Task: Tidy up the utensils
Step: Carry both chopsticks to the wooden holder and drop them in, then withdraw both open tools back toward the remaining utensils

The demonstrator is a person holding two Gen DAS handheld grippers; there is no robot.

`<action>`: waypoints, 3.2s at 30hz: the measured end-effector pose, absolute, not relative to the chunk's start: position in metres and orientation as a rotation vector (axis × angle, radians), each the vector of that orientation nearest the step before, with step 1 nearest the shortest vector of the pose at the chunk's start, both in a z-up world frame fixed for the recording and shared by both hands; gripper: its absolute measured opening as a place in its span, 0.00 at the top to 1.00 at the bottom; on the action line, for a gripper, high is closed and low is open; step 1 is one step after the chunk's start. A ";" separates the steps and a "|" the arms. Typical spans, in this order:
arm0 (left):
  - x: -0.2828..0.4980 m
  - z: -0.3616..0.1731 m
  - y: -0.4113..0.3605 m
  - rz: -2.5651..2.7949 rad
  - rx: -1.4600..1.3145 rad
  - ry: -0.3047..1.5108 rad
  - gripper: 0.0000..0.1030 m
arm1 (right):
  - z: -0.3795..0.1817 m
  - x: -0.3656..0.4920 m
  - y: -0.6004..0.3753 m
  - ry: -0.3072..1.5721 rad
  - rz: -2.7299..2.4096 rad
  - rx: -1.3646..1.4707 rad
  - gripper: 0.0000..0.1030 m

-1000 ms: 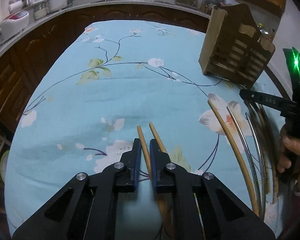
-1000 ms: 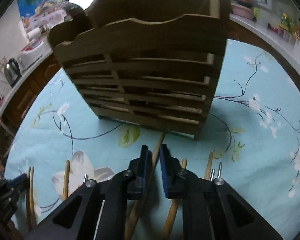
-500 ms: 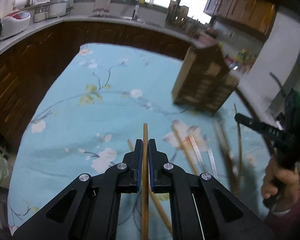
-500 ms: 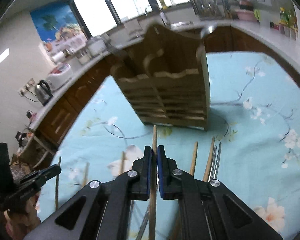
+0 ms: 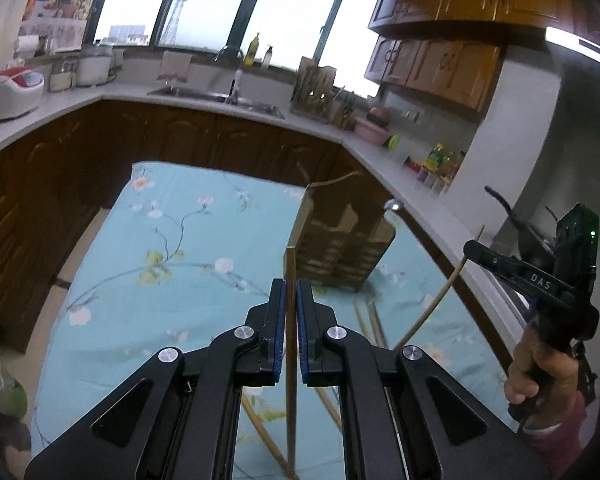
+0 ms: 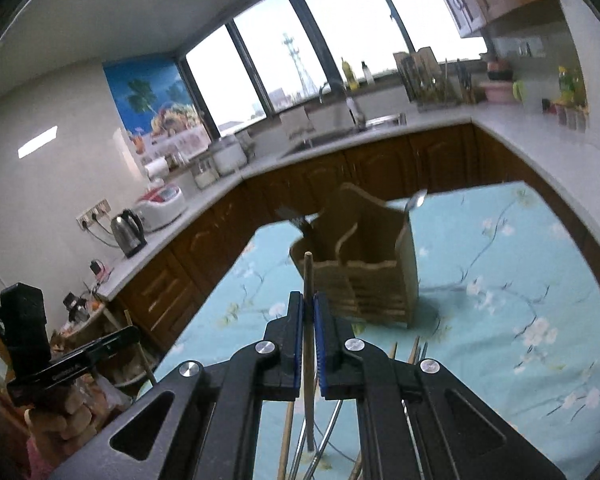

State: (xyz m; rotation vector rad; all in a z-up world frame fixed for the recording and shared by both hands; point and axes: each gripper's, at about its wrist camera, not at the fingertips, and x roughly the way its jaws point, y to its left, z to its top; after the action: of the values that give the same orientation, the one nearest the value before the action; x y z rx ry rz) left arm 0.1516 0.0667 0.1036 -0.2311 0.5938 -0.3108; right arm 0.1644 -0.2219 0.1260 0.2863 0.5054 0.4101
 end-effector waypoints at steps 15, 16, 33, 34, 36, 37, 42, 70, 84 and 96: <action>0.182 0.142 0.051 -0.332 -0.212 0.496 0.96 | 0.144 0.176 -0.239 0.434 0.369 0.300 0.95; 0.186 0.144 0.049 -0.333 -0.210 0.489 0.96 | 0.146 0.177 -0.240 0.428 0.363 0.301 0.95; 0.297 0.218 0.013 -0.324 -0.271 0.235 0.96 | 0.213 0.244 -0.265 0.211 0.238 0.311 0.95; 0.304 0.217 0.011 -0.315 -0.276 0.232 0.96 | 0.213 0.249 -0.265 0.206 0.229 0.311 0.95; 0.321 0.207 0.008 -0.295 -0.291 0.238 0.96 | 0.210 0.259 -0.268 0.199 0.216 0.317 0.95; 0.327 0.201 0.007 -0.285 -0.302 0.243 0.96 | 0.205 0.266 -0.268 0.203 0.206 0.318 0.95; 0.339 0.164 0.007 -0.224 -0.341 0.201 0.95 | 0.167 0.288 -0.268 0.245 0.191 0.344 0.95; 0.357 0.093 -0.001 -0.264 -0.353 0.343 0.95 | 0.112 0.306 -0.260 0.361 0.163 0.348 0.93; 0.349 0.092 -0.001 -0.281 -0.344 0.421 0.87 | 0.111 0.303 -0.268 0.381 0.178 0.386 0.87; 0.268 0.094 0.030 -0.175 -0.338 0.427 0.16 | 0.114 0.241 -0.283 0.323 0.211 0.468 0.21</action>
State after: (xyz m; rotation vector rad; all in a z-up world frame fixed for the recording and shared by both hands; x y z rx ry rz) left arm 0.2683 0.0301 0.0940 -0.3384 0.4274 -0.1750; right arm 0.2413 -0.2832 0.1145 0.4683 0.3226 0.2111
